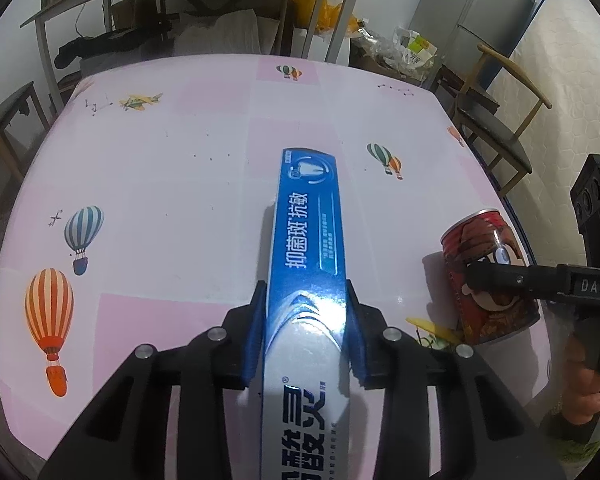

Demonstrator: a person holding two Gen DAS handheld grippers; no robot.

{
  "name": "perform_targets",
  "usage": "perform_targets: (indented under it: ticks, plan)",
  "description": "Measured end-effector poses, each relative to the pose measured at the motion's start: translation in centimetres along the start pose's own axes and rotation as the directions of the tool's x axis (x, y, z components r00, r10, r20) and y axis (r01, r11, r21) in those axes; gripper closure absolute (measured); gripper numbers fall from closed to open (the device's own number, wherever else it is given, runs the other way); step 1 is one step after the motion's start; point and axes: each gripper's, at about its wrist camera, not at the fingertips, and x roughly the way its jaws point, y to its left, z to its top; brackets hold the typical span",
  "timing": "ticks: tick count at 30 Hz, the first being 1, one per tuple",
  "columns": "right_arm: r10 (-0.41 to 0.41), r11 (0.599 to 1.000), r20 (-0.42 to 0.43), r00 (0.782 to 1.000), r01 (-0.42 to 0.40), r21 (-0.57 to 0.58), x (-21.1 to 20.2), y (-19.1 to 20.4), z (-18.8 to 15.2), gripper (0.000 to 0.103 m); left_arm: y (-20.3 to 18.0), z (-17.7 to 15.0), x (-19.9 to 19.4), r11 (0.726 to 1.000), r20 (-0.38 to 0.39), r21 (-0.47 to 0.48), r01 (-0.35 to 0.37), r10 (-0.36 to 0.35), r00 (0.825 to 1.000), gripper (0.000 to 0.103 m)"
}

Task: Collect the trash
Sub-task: 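Lift the can and the toothpaste box off the table with both tools, then carry the can and box over the blue wastebasket with both tools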

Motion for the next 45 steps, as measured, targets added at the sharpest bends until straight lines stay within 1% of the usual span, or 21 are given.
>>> perform_targets:
  ticks: [13, 24, 27, 30, 32, 34, 36, 39, 41, 42, 43, 44, 45]
  plan:
    - [0.014, 1.000, 0.011, 1.000, -0.014, -0.007, -0.2, 0.0, -0.1, 0.041, -0.1, 0.1, -1.1, 1.000, 0.039, 0.013, -0.011, 0.010, 0.999, 0.070]
    - [0.037, 0.999, 0.042, 0.998, -0.036, -0.015, -1.9, -0.2, -0.4, 0.041, -0.8, -0.1, -2.8, 1.000, 0.077, 0.005, 0.003, -0.004, 0.997, 0.070]
    - [0.050, 0.999, 0.065, 0.997, -0.050, -0.006, -2.8, -0.5, -0.7, 0.041, -1.5, 0.1, -3.3, 1.000, 0.088, 0.008, 0.012, -0.013, 0.996, 0.070]
    - [0.068, 0.997, 0.100, 0.993, -0.070, 0.015, -4.3, -1.4, -1.3, 0.041, -3.0, 0.6, -3.9, 0.999, 0.104, 0.028, 0.035, -0.038, 0.994, 0.070]
    - [0.074, 0.996, 0.139, 0.988, -0.080, 0.038, -5.9, -2.4, -1.8, 0.041, -4.6, 1.4, -4.3, 0.996, 0.113, 0.052, 0.071, -0.077, 0.991, 0.070]
    - [0.060, 0.995, 0.194, 0.979, -0.074, 0.068, -8.3, -4.1, -2.5, 0.041, -6.5, 2.4, -4.6, 0.991, 0.122, 0.085, 0.107, -0.117, 0.986, 0.070]
    - [0.027, 0.992, 0.257, 0.966, -0.057, 0.109, -11.1, -6.2, -3.2, 0.041, -8.4, 3.2, -4.6, 0.983, 0.122, 0.112, 0.144, -0.157, 0.980, 0.070]
    - [-0.039, 0.984, 0.333, 0.942, -0.022, 0.179, -14.9, -9.2, -4.4, 0.041, -12.6, 4.9, -4.4, 0.957, 0.100, 0.166, 0.237, -0.256, 0.962, 0.070]
    - [-0.102, 0.968, 0.386, 0.917, 0.003, 0.250, -17.8, -12.1, -5.8, 0.041, -16.0, 5.8, -4.0, 0.929, 0.066, 0.203, 0.308, -0.327, 0.943, 0.070]
    - [-0.131, 0.959, 0.405, 0.905, 0.012, 0.284, -18.9, -13.4, -6.5, 0.041, -18.2, 6.2, -3.6, 0.911, 0.040, 0.227, 0.345, -0.363, 0.931, 0.070]
    - [-0.172, 0.942, 0.425, 0.888, 0.022, 0.335, -20.2, -15.3, -7.6, 0.041, -19.6, 6.4, -3.3, 0.898, 0.021, 0.240, 0.368, -0.384, 0.923, 0.070]
    - [-0.204, 0.927, 0.437, 0.876, 0.029, 0.374, -21.0, -16.7, -8.5, 0.041, -21.8, 6.6, -2.7, 0.883, -0.008, 0.257, 0.393, -0.404, 0.915, 0.070]
    - [-0.234, 0.909, 0.445, 0.864, 0.033, 0.415, -21.7, -18.1, -9.4, 0.041, -23.1, 6.8, -2.3, 0.874, -0.026, 0.269, 0.405, -0.414, 0.910, 0.070]
